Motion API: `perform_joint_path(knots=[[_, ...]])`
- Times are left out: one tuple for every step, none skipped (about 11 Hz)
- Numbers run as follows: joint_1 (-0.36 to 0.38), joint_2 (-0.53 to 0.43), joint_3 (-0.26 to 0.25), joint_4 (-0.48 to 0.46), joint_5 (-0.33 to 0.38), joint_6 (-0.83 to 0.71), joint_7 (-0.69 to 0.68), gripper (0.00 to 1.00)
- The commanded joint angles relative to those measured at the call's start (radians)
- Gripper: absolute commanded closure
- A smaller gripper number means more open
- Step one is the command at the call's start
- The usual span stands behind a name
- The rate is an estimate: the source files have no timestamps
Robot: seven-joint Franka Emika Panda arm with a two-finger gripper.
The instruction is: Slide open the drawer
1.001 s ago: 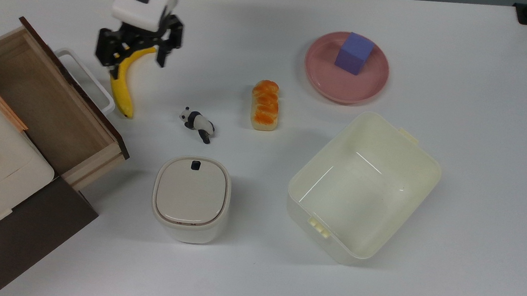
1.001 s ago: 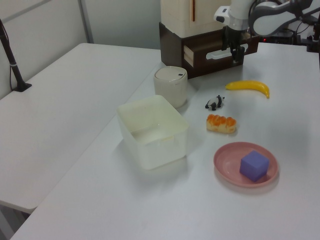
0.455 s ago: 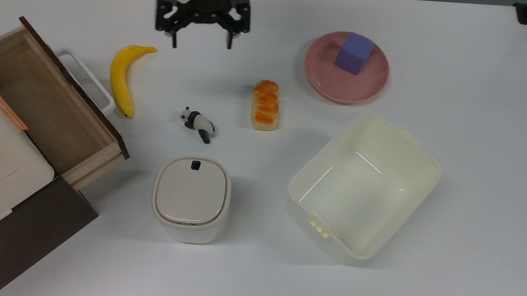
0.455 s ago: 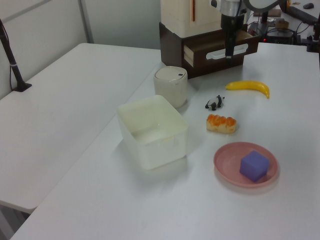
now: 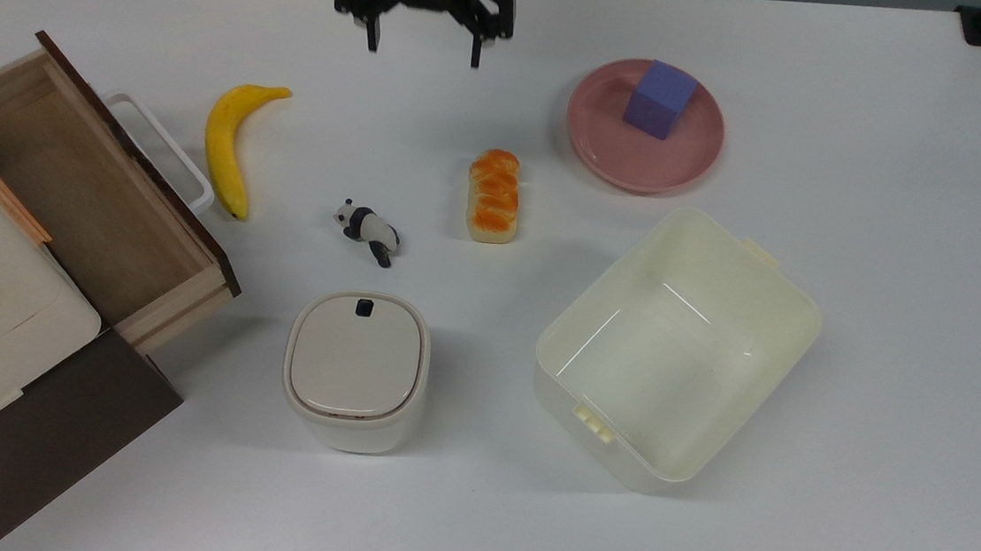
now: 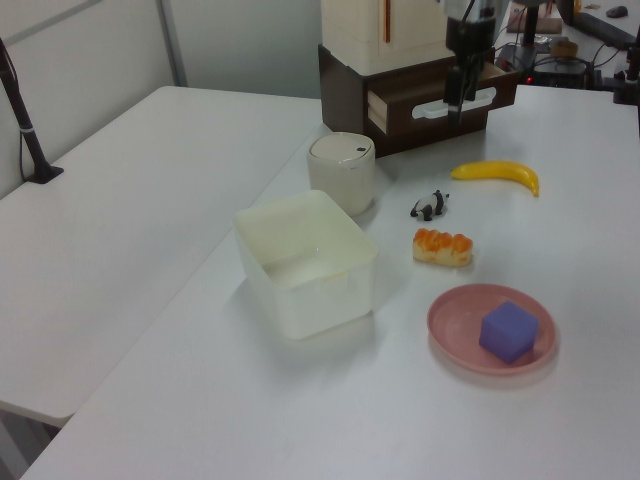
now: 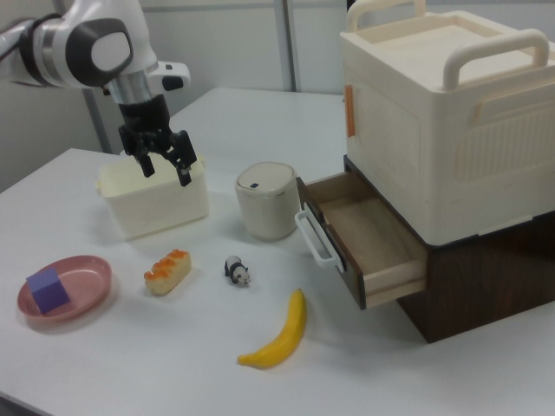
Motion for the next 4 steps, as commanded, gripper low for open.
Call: perform_joint_path(knots=[[0.006,-0.049,-0.036,0.011,0.041,-0.084,-0.040,0.00],[0.001,-0.041,-0.036,0.039,0.043,-0.108,-0.039,0.00],[-0.001,-0.037,-0.036,0.053,0.043,-0.126,-0.039,0.00],[-0.002,-0.038,-0.038,0.054,0.043,-0.128,-0.041,0.00]])
